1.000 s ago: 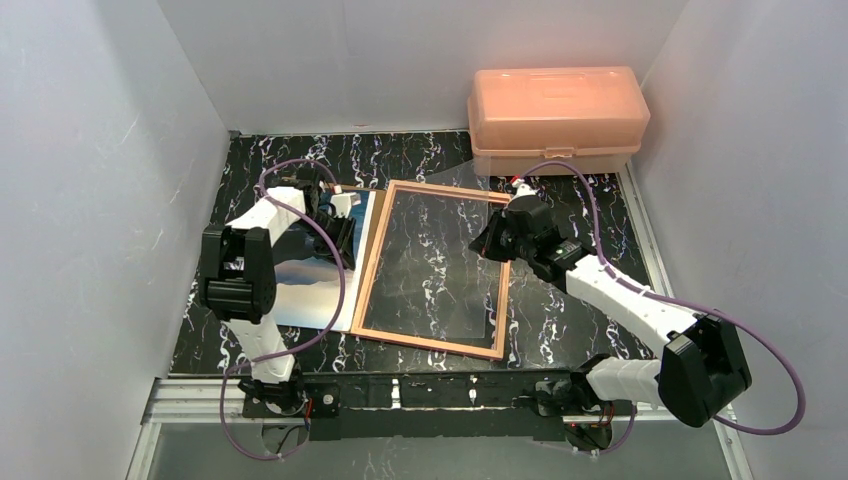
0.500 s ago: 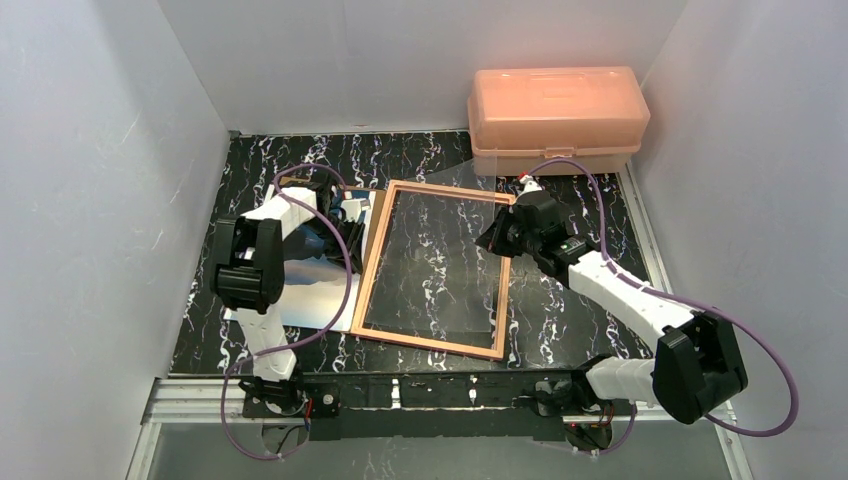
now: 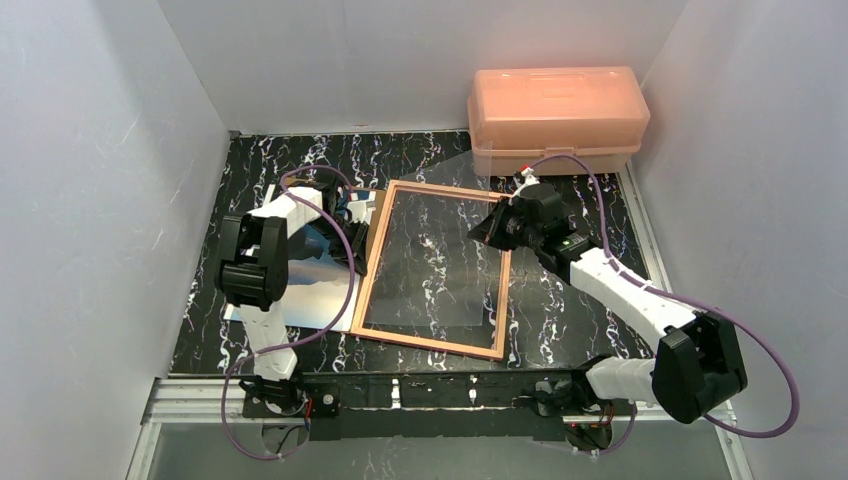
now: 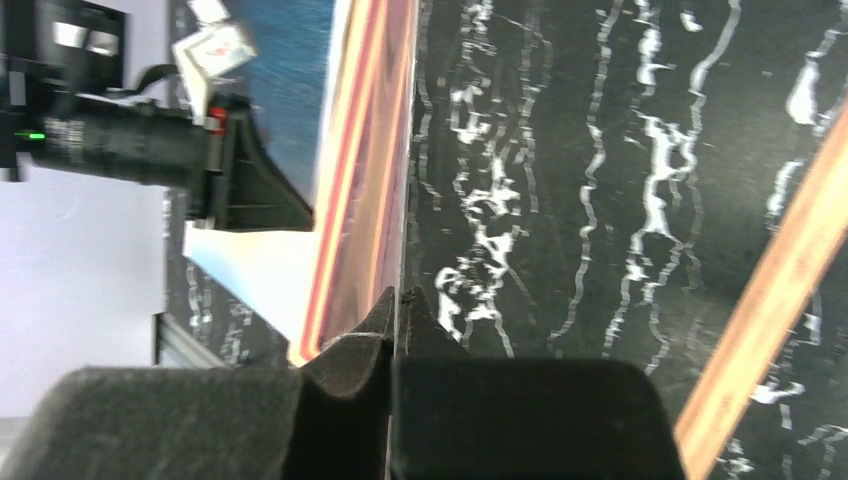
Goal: Put the photo into the frame
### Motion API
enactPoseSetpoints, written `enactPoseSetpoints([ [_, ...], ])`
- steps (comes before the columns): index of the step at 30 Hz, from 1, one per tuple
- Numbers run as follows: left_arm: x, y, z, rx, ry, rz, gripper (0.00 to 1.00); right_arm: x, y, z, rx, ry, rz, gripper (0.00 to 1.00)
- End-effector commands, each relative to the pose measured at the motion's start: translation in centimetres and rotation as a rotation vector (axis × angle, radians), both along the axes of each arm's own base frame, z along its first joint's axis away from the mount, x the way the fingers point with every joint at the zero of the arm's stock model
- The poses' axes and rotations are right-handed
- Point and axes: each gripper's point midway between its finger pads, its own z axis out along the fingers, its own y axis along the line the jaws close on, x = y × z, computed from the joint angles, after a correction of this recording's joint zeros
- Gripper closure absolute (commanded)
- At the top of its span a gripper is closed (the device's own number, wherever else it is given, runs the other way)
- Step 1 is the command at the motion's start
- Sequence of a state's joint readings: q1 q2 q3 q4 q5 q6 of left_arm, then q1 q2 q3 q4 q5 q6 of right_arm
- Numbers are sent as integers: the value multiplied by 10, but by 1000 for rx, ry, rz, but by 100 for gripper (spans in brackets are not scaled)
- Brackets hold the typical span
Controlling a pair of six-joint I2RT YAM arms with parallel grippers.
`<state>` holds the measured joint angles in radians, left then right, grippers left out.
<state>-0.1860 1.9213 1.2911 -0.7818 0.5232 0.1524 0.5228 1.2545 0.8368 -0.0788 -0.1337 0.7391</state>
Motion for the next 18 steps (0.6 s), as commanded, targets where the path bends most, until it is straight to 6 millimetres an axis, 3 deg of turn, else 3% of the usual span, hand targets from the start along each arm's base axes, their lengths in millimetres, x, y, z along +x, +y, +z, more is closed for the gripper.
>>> enactPoseSetpoints([
  [1, -3, -6, 2, -26, 18, -7, 88, 7, 21, 80, 179, -128, 48, 99],
  [10, -8, -7, -4, -30, 49, 7, 93, -5, 34, 133, 367, -170, 87, 99],
  [18, -9, -7, -7, -29, 62, 17, 98, -10, 35, 119, 443, -112, 62, 99],
])
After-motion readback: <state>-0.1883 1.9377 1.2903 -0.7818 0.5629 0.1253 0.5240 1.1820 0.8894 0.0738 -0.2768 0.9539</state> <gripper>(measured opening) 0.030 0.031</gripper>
